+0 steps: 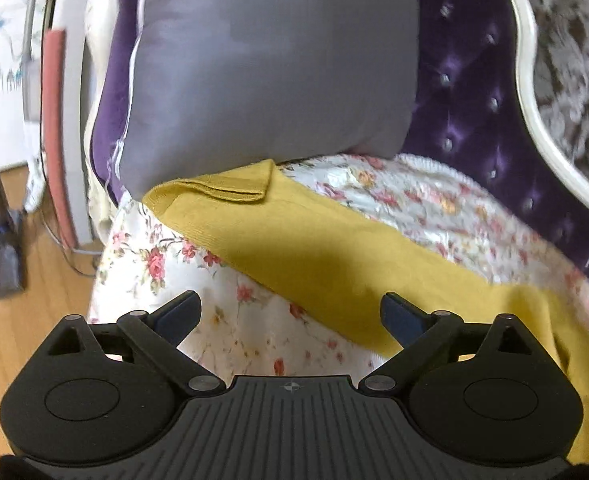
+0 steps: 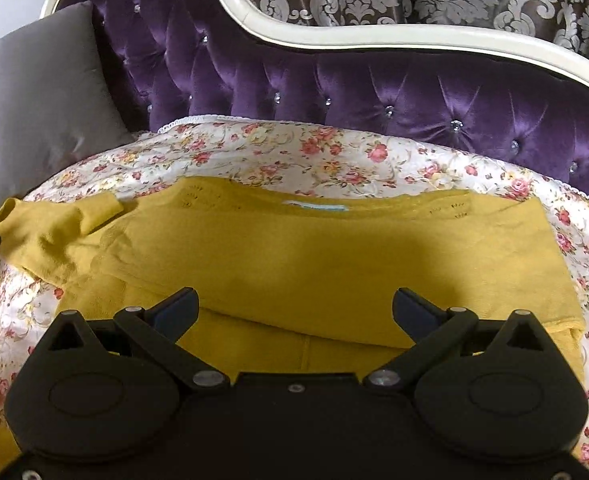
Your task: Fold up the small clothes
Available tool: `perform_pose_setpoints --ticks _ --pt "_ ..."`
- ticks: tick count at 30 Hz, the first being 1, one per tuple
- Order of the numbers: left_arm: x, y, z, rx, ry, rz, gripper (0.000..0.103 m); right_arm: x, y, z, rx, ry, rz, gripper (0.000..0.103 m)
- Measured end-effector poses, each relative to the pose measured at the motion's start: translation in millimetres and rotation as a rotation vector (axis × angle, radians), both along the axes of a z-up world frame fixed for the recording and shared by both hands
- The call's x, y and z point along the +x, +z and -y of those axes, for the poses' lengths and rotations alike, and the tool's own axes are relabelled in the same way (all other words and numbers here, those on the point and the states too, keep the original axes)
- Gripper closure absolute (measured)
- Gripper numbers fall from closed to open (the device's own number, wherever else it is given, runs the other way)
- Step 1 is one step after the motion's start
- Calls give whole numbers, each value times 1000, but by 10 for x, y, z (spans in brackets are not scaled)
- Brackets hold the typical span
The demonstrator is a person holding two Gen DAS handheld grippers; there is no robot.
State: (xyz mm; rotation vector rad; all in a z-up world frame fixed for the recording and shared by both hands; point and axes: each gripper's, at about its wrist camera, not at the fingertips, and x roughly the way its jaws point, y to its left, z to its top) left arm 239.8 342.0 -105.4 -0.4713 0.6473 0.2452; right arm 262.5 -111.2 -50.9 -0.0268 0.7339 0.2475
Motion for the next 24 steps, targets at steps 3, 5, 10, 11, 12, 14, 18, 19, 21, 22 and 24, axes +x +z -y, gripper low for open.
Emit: perform_pose_setpoints --ticks 3,5,10,11,12,14,18,19,21,22,24 --pt "55 -37 -61 -31 1 29 6 6 -5 -48 -6 8 -3 1" --pt "128 -58 -91 -28 -1 30 7 5 -6 -72 -4 11 -5 1" --pt "171 -106 -206 -88 54 43 6 6 -9 -119 -18 25 -6 1" --pt "150 -109 -216 -93 59 55 6 7 -13 -120 -20 26 -8 1" --pt "130 -107 -219 -81 62 64 7 9 -19 -120 -20 27 -10 1" --pt "97 -73 -187 -39 64 74 8 13 -28 -116 -16 27 -14 1" --pt "24 -15 -164 -68 39 116 8 9 -31 -109 -11 29 -16 1" --pt "42 -19 -169 -71 31 111 8 13 -33 -110 -12 29 -18 1" --pt "81 -32 -175 -69 32 103 8 12 -32 -114 -13 31 -18 1" --pt "99 -32 -179 -65 36 106 8 11 -27 -122 -12 30 -17 1" --pt "139 -24 -198 -80 37 124 8 4 -14 -131 -10 34 -14 1"
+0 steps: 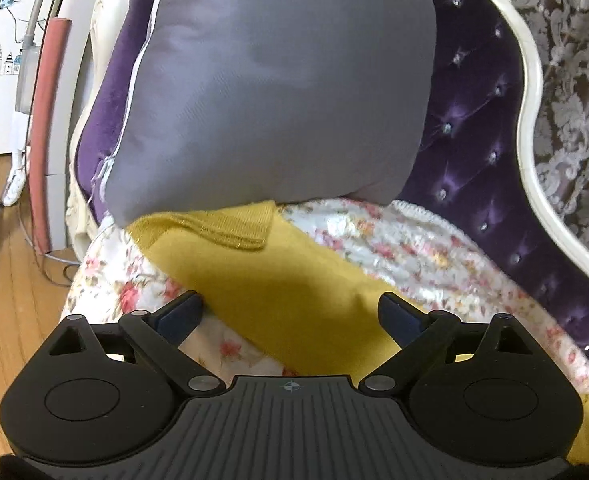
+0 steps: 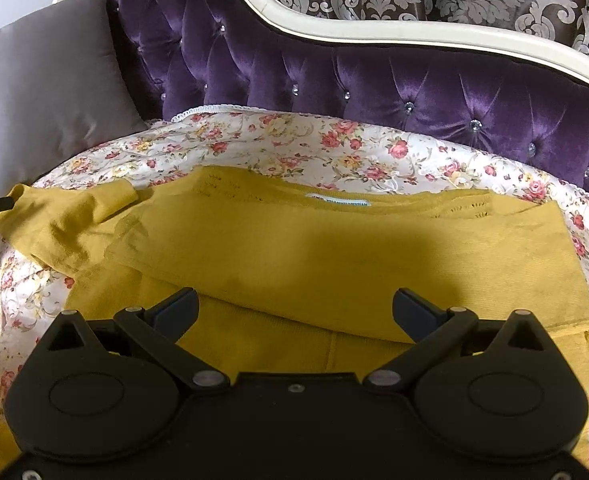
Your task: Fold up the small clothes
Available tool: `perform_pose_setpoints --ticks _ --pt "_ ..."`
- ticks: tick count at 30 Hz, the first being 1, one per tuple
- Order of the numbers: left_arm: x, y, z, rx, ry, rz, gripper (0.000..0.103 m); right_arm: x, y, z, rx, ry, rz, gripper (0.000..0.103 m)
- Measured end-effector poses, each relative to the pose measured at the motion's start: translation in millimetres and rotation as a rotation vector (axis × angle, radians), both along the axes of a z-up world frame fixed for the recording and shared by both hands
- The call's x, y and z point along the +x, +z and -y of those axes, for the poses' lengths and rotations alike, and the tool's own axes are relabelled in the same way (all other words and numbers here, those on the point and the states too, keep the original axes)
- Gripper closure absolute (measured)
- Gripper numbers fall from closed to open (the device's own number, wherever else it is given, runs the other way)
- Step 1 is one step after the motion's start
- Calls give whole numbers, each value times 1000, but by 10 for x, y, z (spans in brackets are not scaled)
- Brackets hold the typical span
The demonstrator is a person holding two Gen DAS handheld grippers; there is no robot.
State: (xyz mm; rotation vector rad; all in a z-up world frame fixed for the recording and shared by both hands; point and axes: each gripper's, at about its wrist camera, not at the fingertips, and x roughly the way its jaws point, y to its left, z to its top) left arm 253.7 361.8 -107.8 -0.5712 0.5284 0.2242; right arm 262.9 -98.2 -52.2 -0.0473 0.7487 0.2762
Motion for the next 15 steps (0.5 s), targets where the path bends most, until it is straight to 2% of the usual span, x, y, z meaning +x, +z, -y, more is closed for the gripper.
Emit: perform_pose_setpoints --ticks 2,5,8,9,10,12,15 --pt "51 13 -27 -21 6 17 8 7 0 -13 -6 4 1 1" --pt "169 36 -21 -9 -7 19 11 18 -11 -23 -5 5 -3 1" --pt "235 31 5 21 25 4 34 11 -14 -23 -2 5 -3 1" --pt "242 36 8 24 30 0 51 8 -15 -22 -2 4 -3 1" --pt "257 43 12 25 29 -7 73 7 -15 -22 0 4 -4 1" --pt "273 66 29 22 44 -31 97 5 -14 1 7 -2 -6 1" --pt "216 240 139 60 55 2 97 3 -5 75 29 -16 -8 1"
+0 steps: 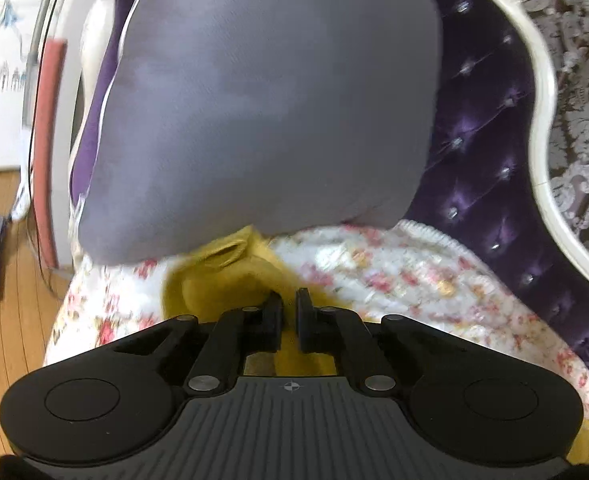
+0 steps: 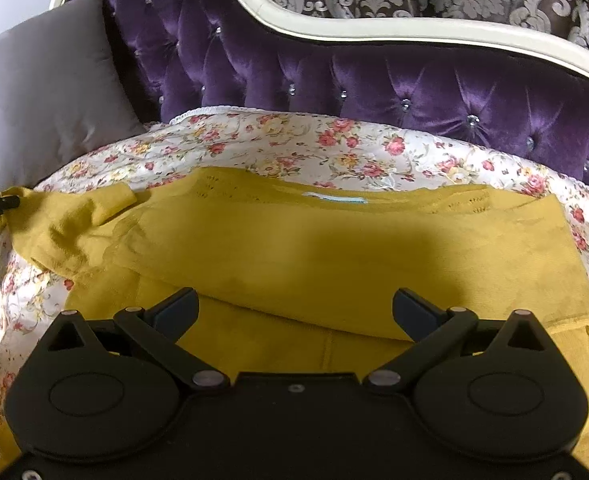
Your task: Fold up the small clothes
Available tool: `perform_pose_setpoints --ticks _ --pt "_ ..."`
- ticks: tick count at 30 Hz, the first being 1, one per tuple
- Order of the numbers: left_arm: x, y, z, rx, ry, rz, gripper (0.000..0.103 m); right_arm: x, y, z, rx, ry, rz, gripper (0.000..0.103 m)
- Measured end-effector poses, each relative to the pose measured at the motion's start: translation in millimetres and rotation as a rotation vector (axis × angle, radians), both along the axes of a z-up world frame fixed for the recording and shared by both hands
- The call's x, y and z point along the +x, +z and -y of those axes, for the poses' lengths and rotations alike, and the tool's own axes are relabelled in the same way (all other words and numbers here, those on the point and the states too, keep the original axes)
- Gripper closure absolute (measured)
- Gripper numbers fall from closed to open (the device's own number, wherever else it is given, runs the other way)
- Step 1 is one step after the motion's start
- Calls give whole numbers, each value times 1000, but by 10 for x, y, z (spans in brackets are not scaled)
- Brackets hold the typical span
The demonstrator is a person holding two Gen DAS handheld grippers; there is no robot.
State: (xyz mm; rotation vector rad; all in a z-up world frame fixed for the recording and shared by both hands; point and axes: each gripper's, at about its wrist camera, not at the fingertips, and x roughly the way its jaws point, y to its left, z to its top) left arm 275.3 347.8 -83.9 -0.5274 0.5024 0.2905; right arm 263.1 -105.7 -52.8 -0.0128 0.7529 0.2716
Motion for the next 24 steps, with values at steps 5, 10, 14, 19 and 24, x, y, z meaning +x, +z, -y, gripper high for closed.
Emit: perform_pose_setpoints --ticks 5,10,14,19,24 --pt "-105 625 416 63 -70 116 97 -36 32 179 35 -27 6 1" --pt "-159 1346 1169 135 -228 271 97 -86 47 414 70 -62 8 1" --pt "-68 1650 1962 171 -373 333 97 -138 59 638 86 -97 12 1" --pt "113 1467 2945 162 -525 303 96 -210 73 921 96 -147 16 1" --pt "279 980 3876 187 -681 172 80 -249 37 1208 92 -204 0 1"
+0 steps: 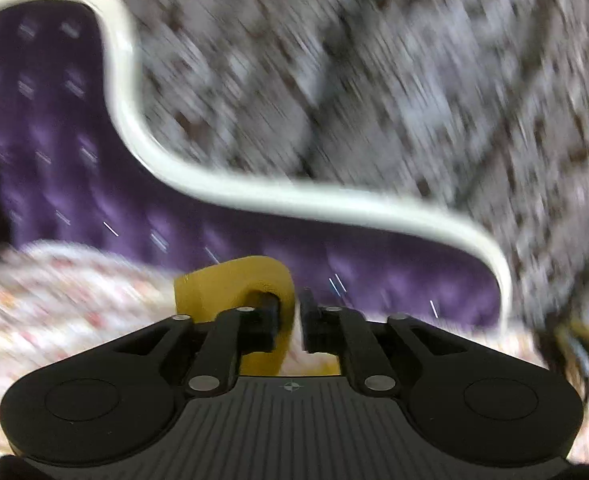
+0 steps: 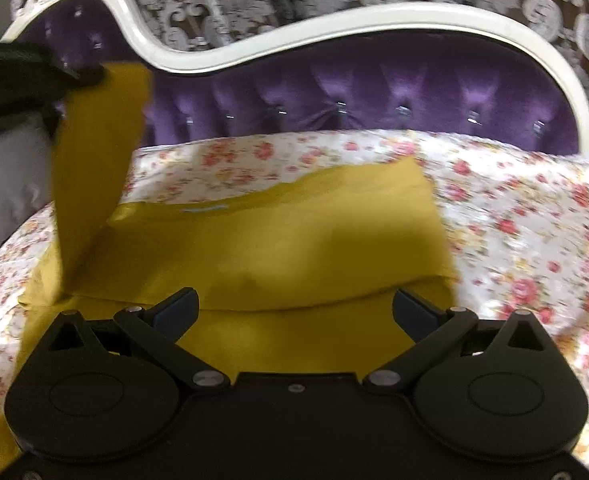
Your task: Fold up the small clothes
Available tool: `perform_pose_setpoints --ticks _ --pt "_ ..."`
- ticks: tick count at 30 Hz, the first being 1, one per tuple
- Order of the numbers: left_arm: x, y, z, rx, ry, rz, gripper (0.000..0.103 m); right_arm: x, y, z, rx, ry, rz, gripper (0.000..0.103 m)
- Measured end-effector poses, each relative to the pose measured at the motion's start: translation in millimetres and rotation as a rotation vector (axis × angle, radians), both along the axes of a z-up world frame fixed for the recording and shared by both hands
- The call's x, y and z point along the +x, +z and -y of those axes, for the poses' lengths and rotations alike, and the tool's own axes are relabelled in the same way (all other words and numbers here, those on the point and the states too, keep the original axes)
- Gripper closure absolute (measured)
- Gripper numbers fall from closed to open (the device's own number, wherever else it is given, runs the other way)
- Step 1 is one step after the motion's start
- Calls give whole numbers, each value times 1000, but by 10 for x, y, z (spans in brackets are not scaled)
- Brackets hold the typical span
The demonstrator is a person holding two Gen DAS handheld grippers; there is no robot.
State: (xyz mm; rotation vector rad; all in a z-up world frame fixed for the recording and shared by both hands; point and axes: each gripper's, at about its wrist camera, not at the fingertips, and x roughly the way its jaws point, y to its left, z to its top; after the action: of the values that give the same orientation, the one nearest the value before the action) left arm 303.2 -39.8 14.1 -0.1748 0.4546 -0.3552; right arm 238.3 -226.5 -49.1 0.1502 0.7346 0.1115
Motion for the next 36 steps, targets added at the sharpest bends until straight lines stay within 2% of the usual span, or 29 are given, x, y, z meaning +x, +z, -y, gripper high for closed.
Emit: perform_pose_setpoints --ticks 1,2,3,4,7,12,15,16,19,24,29,30,33,36 --pt "27 -134 179 26 -51 -46 59 -8 -16 53 -2 -12 -8 1" --pt "41 -255 322 40 -94 -80 48 -16 -31 97 -4 -22 -15 1" --pt "38 -342 415 43 -123 -98 33 -22 -45 144 -5 -34 -21 1" --pt "15 -442 513 48 -144 -112 27 -39 -54 188 -5 -44 -25 1" --pt "-126 -555 626 62 -167 -115 20 -63 -78 277 -9 -70 -35 1" --pt "-471 -382 550 81 -232 -31 17 -77 -82 362 -22 -92 -32 1" --pt "-656 -348 356 117 -228 -7 5 -45 -32 346 -18 -80 -10 1" --pt "-701 -371 255 131 -207 -10 5 -33 -20 329 -20 -71 -1 1" --pt "-730 -481 -58 174 -110 -57 5 71 50 247 -16 -19 40 1" --pt "-747 -790 -532 201 27 -187 5 386 115 7 -1 80 79 1" --pt "-806 -1026 -777 170 88 -266 5 667 71 -431 -81 192 89 1" --pt "-842 -1050 -758 195 85 -232 5 712 46 -534 -103 213 86 1" --pt "-863 -1073 -629 271 86 -202 4 812 -41 -793 -189 259 69 1" --pt "-848 -1074 -677 237 78 -208 2 884 -155 -973 -287 286 55 1"
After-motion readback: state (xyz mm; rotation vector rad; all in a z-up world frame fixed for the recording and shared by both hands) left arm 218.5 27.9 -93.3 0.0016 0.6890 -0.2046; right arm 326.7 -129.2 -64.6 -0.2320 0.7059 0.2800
